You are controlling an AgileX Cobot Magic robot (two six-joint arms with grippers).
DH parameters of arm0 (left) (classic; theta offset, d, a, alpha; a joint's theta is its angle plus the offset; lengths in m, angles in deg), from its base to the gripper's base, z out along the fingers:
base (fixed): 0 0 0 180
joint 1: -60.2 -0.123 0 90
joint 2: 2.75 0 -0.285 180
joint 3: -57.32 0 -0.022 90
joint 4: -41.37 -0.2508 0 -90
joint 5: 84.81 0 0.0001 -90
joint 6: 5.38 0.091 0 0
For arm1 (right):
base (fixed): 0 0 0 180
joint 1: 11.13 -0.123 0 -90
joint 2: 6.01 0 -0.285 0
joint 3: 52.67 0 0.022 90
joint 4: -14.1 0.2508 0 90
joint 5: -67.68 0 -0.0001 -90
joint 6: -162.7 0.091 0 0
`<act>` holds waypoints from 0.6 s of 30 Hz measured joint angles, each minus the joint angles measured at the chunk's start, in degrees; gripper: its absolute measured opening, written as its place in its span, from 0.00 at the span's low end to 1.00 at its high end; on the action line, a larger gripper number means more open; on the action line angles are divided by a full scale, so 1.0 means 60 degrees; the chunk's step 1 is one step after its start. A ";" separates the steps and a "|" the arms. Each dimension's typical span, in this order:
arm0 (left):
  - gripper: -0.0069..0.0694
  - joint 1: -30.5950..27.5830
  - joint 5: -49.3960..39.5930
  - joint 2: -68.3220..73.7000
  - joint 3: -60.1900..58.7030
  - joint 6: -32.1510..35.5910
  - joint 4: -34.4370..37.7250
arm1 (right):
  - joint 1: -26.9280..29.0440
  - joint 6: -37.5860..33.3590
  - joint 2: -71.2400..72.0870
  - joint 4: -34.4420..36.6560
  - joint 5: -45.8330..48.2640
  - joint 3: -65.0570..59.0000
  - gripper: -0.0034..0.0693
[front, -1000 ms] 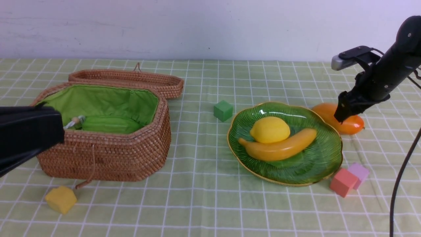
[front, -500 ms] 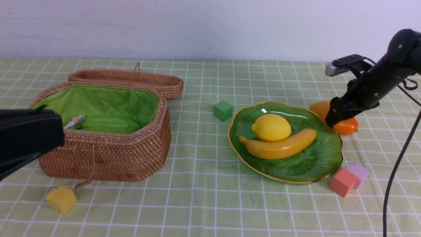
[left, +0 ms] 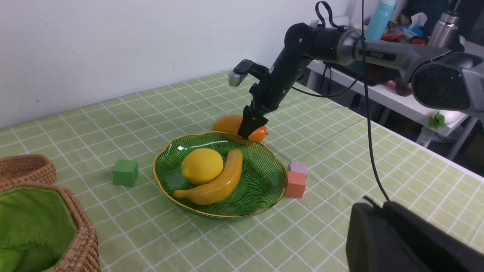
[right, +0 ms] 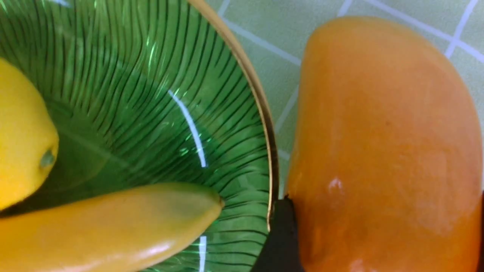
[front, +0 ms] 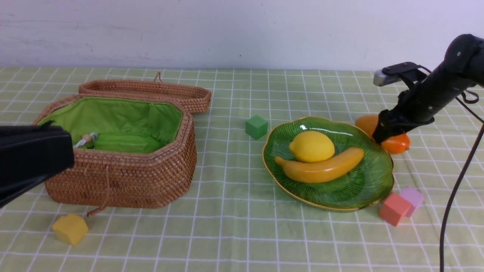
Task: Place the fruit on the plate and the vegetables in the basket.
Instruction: Use the right arm to grab a mango and put it into the right plate
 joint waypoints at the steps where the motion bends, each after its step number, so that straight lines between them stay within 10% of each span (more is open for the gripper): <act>1: 0.12 0.0000 0.0000 0.0000 0.0000 0.0000 0.0000 | 0.0000 0.0226 -0.0011 -0.0027 0.0031 0.0059 0.83; 18: 0.12 0.0000 -0.0028 0.0000 0.0000 0.0000 0.0030 | 0.0098 0.2450 -0.0219 -0.0633 -0.0128 0.0261 0.98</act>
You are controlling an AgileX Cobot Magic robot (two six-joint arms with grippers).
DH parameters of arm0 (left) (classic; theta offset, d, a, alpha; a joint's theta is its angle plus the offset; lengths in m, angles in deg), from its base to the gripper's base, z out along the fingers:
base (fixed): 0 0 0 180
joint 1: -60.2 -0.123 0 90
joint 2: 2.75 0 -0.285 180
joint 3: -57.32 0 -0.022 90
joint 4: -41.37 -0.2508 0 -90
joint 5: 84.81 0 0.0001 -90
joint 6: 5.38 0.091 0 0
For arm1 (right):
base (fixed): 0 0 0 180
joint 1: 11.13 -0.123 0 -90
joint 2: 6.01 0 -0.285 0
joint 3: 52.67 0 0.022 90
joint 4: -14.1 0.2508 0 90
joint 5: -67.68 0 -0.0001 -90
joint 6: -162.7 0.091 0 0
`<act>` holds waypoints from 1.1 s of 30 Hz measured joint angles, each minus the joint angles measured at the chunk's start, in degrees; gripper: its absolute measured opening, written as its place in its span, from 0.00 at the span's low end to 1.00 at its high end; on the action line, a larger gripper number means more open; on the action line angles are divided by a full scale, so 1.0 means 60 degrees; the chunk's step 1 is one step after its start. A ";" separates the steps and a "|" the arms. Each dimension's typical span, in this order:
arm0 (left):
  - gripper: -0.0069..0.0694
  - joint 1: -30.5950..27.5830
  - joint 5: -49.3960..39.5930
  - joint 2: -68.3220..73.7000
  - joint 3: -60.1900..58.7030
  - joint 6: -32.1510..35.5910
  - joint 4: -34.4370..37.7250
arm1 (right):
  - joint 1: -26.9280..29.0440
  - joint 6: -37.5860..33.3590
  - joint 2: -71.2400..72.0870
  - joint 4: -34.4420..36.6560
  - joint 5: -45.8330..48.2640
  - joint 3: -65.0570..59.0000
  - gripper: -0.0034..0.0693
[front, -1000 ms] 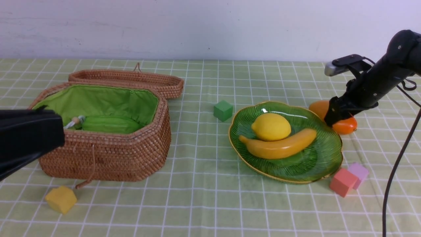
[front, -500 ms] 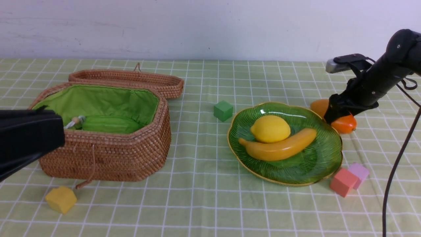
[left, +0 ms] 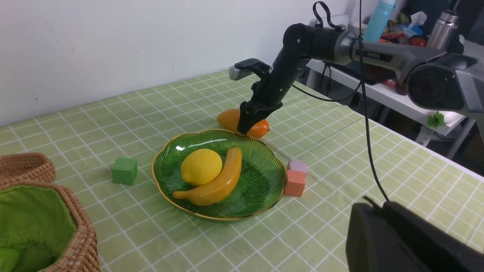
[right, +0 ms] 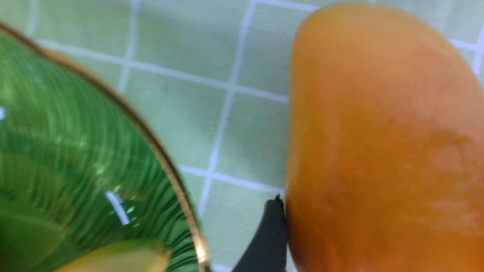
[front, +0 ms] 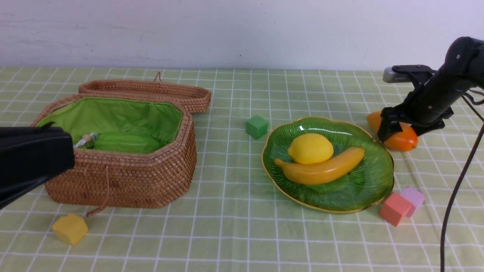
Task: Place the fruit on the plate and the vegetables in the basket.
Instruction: Use the right arm to grab a mango and put it into the right plate
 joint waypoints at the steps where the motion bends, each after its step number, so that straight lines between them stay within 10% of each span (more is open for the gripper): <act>1: 0.12 0.0000 0.0000 0.0000 0.0000 0.0000 0.0000 | 0.0005 0.0105 -0.0050 -0.0057 -0.0075 0.0000 0.98; 33: 0.12 0.0000 0.0000 0.0000 0.0000 0.0000 0.0000 | -0.0014 0.0878 -0.0425 -0.0451 -0.0011 0.0465 0.89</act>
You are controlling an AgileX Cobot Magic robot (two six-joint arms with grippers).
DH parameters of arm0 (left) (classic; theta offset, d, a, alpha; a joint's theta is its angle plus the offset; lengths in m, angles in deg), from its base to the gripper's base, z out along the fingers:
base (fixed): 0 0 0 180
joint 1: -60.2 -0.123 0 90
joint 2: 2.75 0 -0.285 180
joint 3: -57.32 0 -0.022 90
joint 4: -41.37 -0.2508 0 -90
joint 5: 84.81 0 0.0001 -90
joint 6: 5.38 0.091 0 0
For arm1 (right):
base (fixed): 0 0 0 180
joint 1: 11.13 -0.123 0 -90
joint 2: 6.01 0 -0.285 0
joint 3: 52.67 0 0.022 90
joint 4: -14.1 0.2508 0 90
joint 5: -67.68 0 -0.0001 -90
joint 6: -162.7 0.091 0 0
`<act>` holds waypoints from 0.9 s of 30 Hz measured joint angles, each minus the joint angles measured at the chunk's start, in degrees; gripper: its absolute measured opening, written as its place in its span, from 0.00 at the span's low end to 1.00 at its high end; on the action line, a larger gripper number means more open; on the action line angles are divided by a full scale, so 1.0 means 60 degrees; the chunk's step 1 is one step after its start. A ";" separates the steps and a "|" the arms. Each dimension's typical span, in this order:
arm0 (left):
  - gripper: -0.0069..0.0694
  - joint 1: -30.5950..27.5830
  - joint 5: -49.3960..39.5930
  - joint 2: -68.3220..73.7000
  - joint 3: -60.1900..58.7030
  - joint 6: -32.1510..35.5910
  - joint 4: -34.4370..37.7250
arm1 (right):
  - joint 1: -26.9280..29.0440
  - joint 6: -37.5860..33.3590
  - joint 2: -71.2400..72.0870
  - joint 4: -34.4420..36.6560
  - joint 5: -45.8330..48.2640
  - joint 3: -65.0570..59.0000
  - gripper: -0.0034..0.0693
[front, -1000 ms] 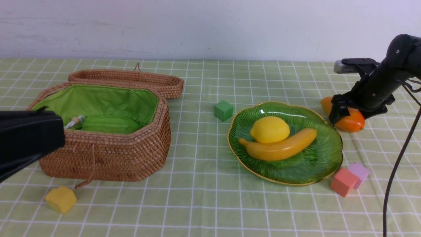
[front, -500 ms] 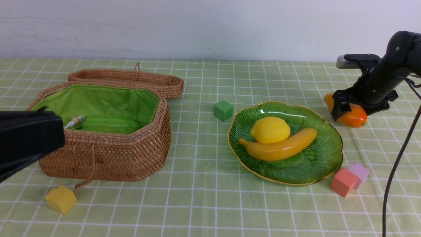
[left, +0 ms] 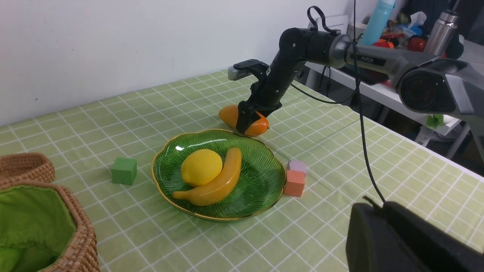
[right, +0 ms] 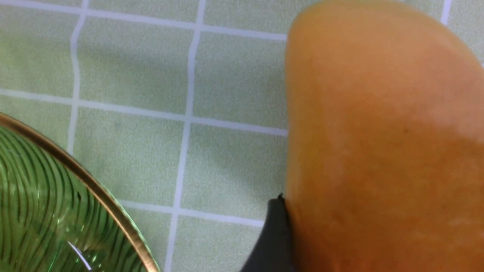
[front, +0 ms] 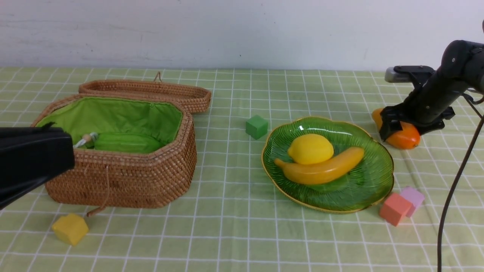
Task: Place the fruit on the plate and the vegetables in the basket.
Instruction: Use the right arm to grab a mango and put it into the right plate
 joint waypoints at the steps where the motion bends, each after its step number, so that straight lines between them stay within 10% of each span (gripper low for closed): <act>1: 0.12 0.0000 0.0000 0.0000 0.0000 0.0000 0.0000 | 0.0000 0.0000 0.0014 0.0000 0.0010 0.0004 0.89; 18: 0.12 0.0000 -0.1502 0.0000 0.0000 0.0312 0.0000 | -0.0079 0.0550 0.3062 0.0167 0.2078 -0.0208 0.89; 27: 0.12 0.0000 -0.2855 0.0000 0.0000 0.0964 0.0000 | -0.1953 0.1075 0.5704 0.0510 0.2167 -0.3925 0.89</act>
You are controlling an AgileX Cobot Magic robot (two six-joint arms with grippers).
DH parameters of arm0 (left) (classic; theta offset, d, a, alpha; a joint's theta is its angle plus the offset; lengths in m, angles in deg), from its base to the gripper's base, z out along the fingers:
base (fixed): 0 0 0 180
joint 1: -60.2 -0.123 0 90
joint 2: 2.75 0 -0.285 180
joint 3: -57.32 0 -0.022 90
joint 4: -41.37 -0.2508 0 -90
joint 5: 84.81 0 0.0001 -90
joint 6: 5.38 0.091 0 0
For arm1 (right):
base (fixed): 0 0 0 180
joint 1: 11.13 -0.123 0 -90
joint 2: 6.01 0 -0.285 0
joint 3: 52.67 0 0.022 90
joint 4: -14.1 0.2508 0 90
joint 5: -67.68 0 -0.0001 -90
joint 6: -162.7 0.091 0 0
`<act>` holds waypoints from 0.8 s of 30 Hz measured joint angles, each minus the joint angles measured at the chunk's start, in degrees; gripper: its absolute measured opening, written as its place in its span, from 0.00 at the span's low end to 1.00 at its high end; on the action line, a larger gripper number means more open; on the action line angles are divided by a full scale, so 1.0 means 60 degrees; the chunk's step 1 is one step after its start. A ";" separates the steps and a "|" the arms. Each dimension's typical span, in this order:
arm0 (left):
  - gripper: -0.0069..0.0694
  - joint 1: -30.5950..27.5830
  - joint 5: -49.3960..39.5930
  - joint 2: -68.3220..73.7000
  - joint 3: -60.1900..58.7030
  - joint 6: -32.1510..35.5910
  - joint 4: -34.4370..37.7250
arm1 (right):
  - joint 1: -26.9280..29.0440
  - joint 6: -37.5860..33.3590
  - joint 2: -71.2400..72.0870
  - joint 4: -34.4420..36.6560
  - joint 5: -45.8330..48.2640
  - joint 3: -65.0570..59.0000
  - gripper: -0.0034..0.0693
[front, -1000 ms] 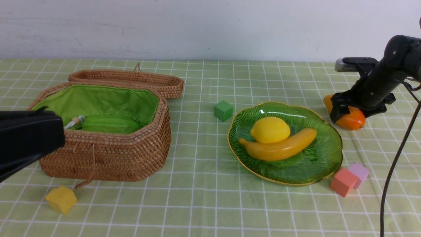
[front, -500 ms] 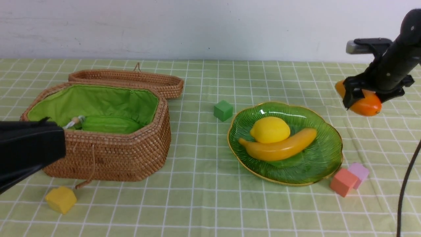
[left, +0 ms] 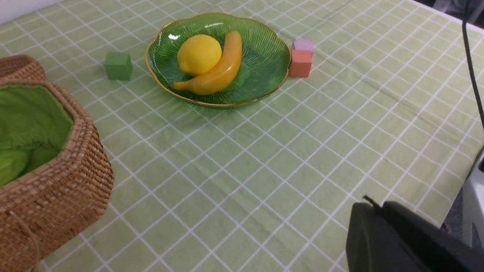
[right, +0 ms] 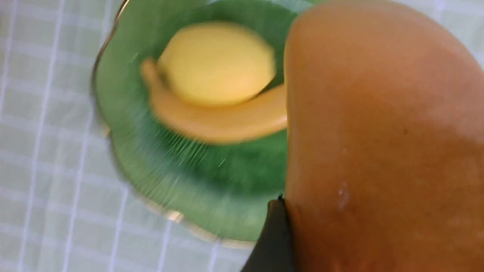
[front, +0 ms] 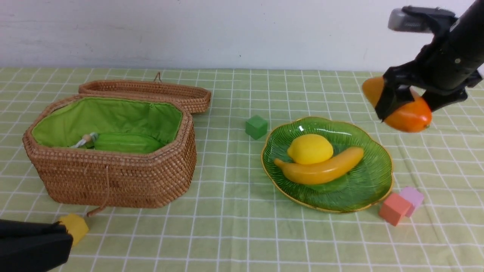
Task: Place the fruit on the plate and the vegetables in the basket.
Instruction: Use the right arm to grab a mango and put it into the right plate
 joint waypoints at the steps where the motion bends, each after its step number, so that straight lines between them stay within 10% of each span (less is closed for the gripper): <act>1: 0.12 0.0000 -0.0057 0.0000 0.0000 0.0033 0.0000 | -0.0258 0.0096 0.0047 -0.0021 -0.0014 -0.0396 0.89; 24: 0.12 0.0000 -0.0321 0.0000 0.0000 0.0288 -0.0009 | -0.1378 0.3177 -0.0355 -0.1437 -0.2059 -0.2185 0.98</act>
